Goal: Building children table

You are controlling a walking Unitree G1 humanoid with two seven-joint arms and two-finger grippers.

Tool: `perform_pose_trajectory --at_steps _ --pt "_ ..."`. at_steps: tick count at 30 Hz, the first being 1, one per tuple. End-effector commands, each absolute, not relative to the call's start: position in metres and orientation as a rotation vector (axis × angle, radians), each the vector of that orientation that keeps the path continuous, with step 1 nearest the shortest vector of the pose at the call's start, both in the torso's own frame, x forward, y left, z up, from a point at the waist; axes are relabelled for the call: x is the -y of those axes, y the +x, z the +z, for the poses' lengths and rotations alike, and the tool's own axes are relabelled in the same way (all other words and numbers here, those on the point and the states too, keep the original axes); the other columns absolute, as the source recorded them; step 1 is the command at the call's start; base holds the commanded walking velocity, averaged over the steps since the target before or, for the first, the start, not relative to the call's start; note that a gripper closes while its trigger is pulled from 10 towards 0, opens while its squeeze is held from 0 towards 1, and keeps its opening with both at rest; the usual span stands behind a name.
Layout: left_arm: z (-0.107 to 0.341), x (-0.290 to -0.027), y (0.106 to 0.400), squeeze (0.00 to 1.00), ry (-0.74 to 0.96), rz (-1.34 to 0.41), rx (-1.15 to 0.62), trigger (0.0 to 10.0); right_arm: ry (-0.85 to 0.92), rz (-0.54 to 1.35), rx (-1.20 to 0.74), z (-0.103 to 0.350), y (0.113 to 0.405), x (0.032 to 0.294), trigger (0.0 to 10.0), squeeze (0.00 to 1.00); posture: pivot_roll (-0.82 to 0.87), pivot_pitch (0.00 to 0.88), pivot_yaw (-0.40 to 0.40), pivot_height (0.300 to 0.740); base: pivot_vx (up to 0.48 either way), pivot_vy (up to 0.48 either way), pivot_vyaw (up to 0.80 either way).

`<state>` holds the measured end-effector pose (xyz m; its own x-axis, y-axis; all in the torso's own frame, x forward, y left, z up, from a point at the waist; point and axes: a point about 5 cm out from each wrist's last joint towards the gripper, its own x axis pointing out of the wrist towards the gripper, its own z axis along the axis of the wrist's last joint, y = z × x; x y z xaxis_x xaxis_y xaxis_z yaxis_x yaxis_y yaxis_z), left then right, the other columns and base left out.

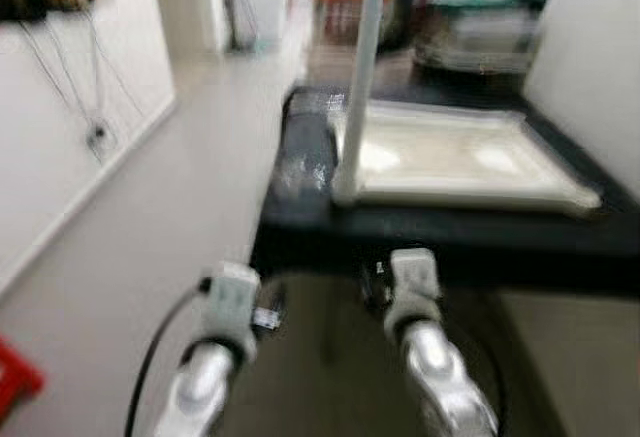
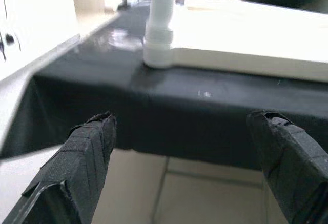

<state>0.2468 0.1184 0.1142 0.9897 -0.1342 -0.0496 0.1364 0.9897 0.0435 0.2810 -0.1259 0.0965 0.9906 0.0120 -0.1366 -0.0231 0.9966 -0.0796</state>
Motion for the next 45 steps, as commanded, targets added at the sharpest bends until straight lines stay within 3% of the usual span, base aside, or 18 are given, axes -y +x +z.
perform_pose_trajectory --at_steps 1,14,33,45 --pt "0.11 -0.122 0.246 0.0 0.039 -0.11 -0.059 10.0 -0.076 0.034 -0.12 0.098 0.281 0.124 10.0 0.0 0.05 0.0 -0.029 0.74 0.0 0.0 0.0" --pt "0.129 -0.139 0.253 0.0 0.058 -0.012 0.021 10.0 -0.06 0.003 -0.074 0.106 0.286 0.134 10.0 0.0 0.05 0.0 -0.036 0.74 0.0 0.0 0.0" --pt "0.132 -0.145 0.252 0.0 0.072 0.026 0.029 10.0 -0.053 0.048 -0.029 0.115 0.284 0.124 10.0 0.0 0.05 0.0 -0.028 0.74 0.0 0.0 -0.79" --pt "0.148 -0.158 0.256 0.0 0.121 0.069 0.098 10.0 -0.047 0.008 0.007 0.126 0.297 0.131 10.0 0.0 0.07 0.0 -0.037 0.74 0.0 0.0 -0.03"
